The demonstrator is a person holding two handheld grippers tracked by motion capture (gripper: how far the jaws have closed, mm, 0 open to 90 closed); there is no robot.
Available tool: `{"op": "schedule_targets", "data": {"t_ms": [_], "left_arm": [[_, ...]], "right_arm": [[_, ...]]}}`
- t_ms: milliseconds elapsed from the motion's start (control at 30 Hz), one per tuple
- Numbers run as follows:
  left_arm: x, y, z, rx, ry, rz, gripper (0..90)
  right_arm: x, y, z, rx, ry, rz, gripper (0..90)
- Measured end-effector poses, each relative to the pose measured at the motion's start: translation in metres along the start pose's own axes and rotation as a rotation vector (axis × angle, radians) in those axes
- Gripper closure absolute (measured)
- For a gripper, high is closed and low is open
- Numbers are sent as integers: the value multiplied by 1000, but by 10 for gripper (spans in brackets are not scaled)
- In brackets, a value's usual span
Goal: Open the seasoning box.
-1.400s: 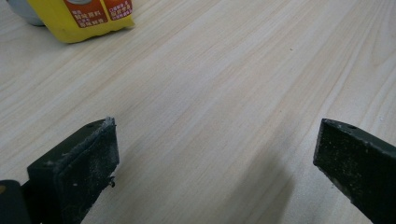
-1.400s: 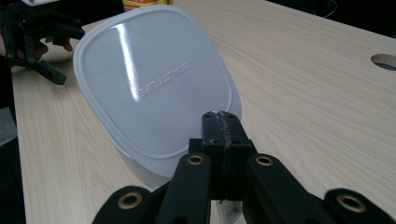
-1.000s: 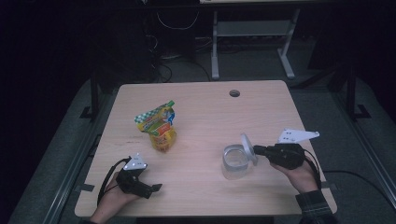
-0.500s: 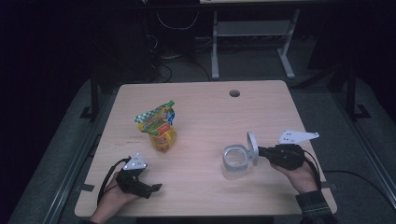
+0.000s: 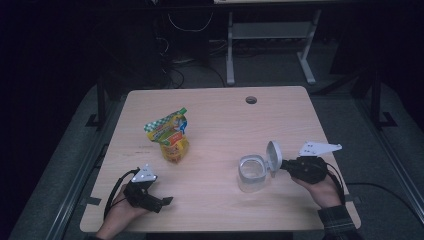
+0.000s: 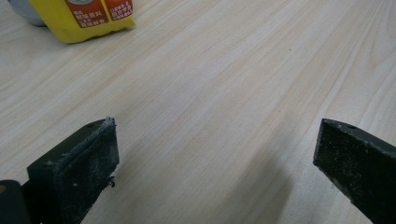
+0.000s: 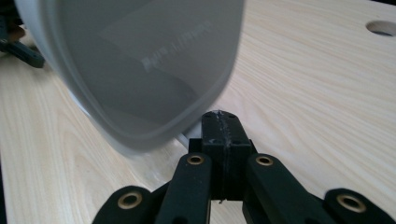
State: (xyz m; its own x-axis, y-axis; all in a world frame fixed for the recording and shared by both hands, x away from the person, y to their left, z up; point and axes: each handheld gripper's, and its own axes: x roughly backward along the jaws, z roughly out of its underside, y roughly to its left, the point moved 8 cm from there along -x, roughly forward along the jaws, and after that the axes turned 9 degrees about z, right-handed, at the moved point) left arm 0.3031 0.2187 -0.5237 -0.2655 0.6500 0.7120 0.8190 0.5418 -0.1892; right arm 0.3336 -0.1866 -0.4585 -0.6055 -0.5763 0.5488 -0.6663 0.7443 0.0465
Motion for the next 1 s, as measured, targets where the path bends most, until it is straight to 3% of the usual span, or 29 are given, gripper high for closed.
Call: {"op": "schedule_targets", "data": {"t_ms": [300, 533, 733, 1000], "left_arm": [[1, -1, -1, 3, -9, -1, 0], [2, -1, -1, 8, -14, -5, 0], [3, -1, -2, 8, -18, -8, 0], [6, 1, -4, 19, -37, -21, 0]], "right_arm": [[17, -3, 21, -52, -1, 55, 900], [23, 5, 35, -49, 11, 75, 898], [27, 17, 41, -42, 10, 61, 896], [18, 42, 38, 13, 12, -5, 892]]}}
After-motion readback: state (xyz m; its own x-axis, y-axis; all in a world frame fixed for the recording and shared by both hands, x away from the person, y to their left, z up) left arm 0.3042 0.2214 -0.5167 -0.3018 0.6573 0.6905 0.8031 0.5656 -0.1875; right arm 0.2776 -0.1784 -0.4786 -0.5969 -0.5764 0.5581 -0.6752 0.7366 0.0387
